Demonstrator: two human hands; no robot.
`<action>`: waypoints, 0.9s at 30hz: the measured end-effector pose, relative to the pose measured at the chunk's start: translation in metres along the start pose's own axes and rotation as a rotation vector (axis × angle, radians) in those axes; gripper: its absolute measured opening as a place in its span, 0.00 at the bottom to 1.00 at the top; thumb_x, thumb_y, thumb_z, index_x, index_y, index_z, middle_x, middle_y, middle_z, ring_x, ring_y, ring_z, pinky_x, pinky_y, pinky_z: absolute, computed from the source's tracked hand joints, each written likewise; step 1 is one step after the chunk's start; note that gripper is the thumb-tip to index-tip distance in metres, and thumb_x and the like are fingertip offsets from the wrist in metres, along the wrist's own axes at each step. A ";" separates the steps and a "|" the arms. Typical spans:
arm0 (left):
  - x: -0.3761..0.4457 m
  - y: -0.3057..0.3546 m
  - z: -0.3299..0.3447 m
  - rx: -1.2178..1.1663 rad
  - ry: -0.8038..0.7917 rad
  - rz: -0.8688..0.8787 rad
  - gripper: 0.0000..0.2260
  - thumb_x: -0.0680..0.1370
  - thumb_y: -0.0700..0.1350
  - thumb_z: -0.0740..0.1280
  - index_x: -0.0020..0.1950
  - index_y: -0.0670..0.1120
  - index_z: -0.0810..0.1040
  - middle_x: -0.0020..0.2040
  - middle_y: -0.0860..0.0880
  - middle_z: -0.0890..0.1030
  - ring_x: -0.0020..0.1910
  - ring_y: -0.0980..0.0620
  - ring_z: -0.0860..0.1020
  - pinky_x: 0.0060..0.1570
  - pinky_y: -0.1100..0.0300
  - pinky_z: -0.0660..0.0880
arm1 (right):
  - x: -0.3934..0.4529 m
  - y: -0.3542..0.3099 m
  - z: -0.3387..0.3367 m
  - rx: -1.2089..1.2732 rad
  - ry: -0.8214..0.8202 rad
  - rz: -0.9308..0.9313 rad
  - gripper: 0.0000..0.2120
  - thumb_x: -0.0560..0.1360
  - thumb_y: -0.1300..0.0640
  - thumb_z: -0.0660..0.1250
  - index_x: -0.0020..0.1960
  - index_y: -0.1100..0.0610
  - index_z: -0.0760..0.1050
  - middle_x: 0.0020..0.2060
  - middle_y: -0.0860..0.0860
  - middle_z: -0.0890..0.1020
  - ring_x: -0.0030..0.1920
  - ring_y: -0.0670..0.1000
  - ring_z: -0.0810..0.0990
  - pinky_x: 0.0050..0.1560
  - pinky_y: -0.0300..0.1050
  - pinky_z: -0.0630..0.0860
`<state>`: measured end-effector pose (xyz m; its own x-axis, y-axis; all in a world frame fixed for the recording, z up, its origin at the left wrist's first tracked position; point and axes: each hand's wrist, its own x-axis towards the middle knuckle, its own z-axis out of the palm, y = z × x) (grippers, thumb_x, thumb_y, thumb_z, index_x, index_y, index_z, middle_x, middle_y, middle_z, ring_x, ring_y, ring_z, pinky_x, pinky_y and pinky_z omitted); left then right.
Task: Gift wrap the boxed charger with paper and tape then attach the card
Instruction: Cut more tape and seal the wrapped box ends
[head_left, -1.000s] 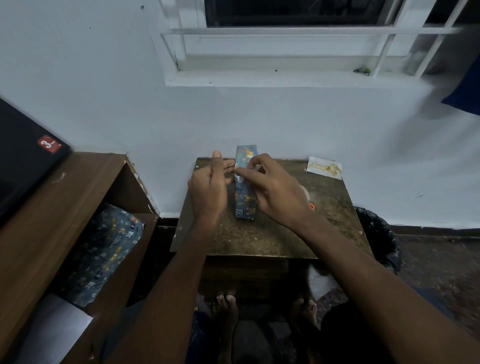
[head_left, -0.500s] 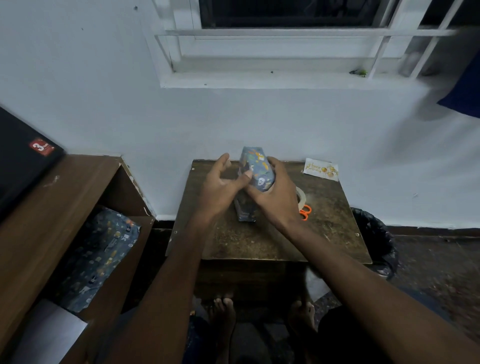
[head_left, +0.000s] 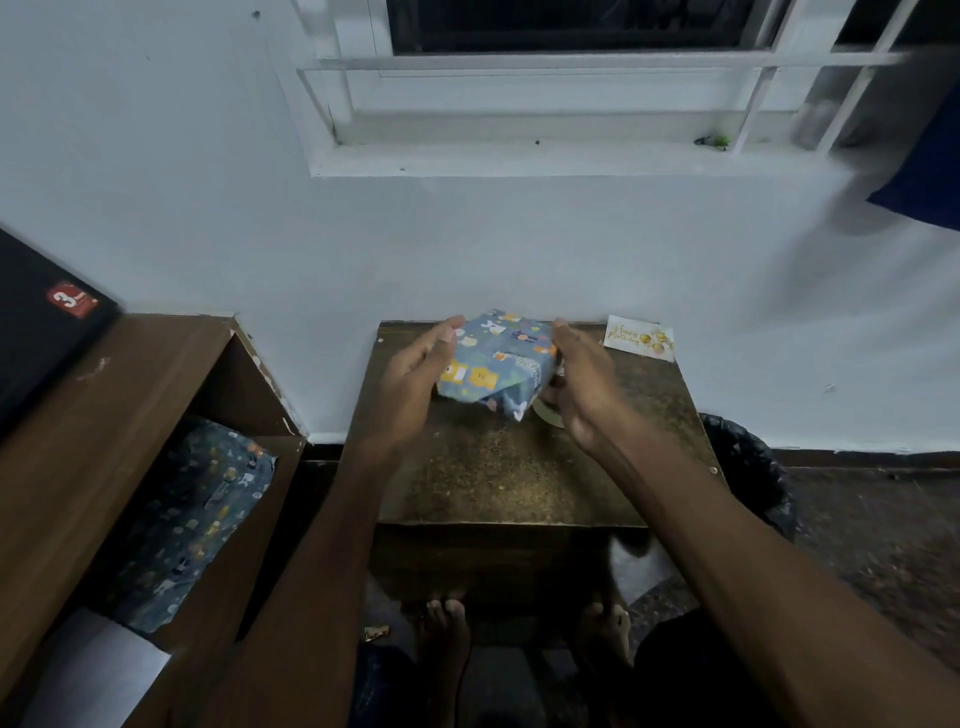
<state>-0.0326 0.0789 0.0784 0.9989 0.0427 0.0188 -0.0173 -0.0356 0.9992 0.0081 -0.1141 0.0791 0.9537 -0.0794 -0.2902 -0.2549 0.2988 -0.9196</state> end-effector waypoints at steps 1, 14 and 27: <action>-0.001 -0.003 0.001 -0.011 -0.013 0.025 0.21 0.83 0.61 0.64 0.74 0.55 0.79 0.70 0.52 0.82 0.71 0.49 0.80 0.74 0.41 0.73 | 0.000 -0.001 0.001 0.002 0.009 0.026 0.14 0.87 0.47 0.60 0.53 0.55 0.78 0.43 0.49 0.87 0.41 0.50 0.86 0.37 0.44 0.82; 0.009 -0.015 0.001 0.301 0.255 0.206 0.11 0.86 0.61 0.61 0.51 0.59 0.78 0.38 0.56 0.84 0.27 0.52 0.78 0.32 0.56 0.76 | -0.005 0.002 0.006 -0.069 -0.184 0.062 0.15 0.81 0.71 0.62 0.56 0.60 0.86 0.48 0.59 0.88 0.39 0.54 0.88 0.41 0.39 0.85; -0.002 -0.013 -0.009 0.170 0.066 0.077 0.14 0.78 0.69 0.67 0.56 0.62 0.81 0.56 0.53 0.87 0.57 0.51 0.86 0.60 0.36 0.81 | -0.016 -0.002 0.000 -0.377 -0.311 -0.195 0.26 0.79 0.37 0.61 0.51 0.59 0.83 0.44 0.67 0.83 0.27 0.57 0.75 0.26 0.43 0.66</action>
<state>-0.0345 0.0882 0.0653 0.9898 0.0984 0.1028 -0.0804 -0.2095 0.9745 -0.0067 -0.1131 0.0856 0.9769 0.2037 -0.0645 -0.0532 -0.0608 -0.9967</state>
